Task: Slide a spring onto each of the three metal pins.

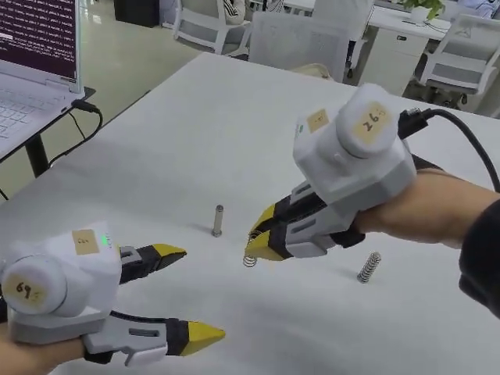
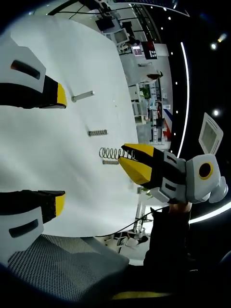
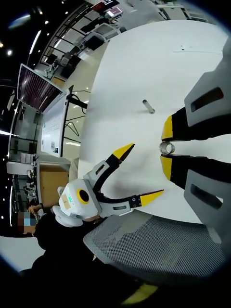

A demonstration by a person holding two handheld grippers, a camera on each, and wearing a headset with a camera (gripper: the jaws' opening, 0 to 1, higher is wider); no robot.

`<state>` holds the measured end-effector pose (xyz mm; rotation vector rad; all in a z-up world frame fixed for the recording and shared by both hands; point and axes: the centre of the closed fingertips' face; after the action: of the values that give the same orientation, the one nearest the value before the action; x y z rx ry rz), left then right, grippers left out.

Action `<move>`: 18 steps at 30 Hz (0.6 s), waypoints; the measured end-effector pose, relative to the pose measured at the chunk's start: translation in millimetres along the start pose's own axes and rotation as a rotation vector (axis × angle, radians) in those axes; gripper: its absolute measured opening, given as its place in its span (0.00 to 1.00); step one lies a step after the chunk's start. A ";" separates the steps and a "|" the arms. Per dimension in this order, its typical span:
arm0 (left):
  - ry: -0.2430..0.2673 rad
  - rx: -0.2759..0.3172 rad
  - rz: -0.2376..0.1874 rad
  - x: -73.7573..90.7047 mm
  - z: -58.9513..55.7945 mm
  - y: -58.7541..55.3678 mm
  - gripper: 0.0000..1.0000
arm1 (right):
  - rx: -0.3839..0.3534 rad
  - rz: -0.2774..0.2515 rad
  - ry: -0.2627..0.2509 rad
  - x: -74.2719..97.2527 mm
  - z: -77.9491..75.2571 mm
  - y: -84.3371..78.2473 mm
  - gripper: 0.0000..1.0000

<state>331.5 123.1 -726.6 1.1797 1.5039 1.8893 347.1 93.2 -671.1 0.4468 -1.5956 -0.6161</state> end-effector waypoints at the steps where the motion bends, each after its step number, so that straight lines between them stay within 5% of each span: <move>1: 0.003 -0.001 0.000 0.3 0.5 -0.3 0.67 | 0.001 0.000 -0.002 -0.1 -1.0 0.3 0.08; 18: 0.042 0.000 0.002 2.1 7.4 -6.2 0.75 | 0.009 -0.026 -0.026 1.7 -30.2 19.5 0.08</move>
<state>335.5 130.7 -731.5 1.1490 1.5248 1.9271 378.2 103.4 -656.1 0.4687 -1.6202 -0.6368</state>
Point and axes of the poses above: the centre of the closed fingertips' face, and the gripper's own axes: x roughly backward along the fingers, z roughly to its left, y roughly out of its top, and after that the axes turned 4 degrees about y, right-handed
